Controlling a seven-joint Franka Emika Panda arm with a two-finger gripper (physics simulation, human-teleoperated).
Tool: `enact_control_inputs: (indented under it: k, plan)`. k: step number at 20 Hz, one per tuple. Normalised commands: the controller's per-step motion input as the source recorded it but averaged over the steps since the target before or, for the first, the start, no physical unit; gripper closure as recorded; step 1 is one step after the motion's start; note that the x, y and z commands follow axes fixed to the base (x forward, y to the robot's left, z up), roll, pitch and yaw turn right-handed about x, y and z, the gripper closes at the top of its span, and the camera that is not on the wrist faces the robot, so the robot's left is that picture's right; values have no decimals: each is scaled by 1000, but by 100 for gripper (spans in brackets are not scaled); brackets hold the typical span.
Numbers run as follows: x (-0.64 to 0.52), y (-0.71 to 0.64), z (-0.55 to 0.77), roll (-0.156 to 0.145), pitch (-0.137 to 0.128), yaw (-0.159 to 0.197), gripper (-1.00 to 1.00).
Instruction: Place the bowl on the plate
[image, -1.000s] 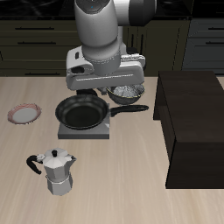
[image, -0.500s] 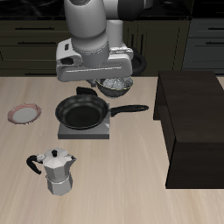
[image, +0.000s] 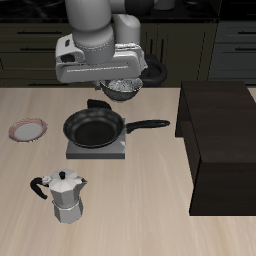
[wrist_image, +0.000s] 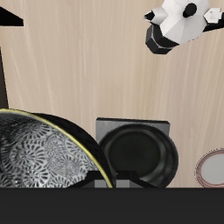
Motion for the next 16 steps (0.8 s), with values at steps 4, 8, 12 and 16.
enact_control_inputs:
  k: [4,8,12,16]
  plan:
    - [-277,-262,22,-9,-9,26,100]
    - [-233,-267,-66,-28,-7,17,100]
    - [-115,-172,-31,-17,7,11,100]
    - [-220,-251,0,-28,-17,25,100]
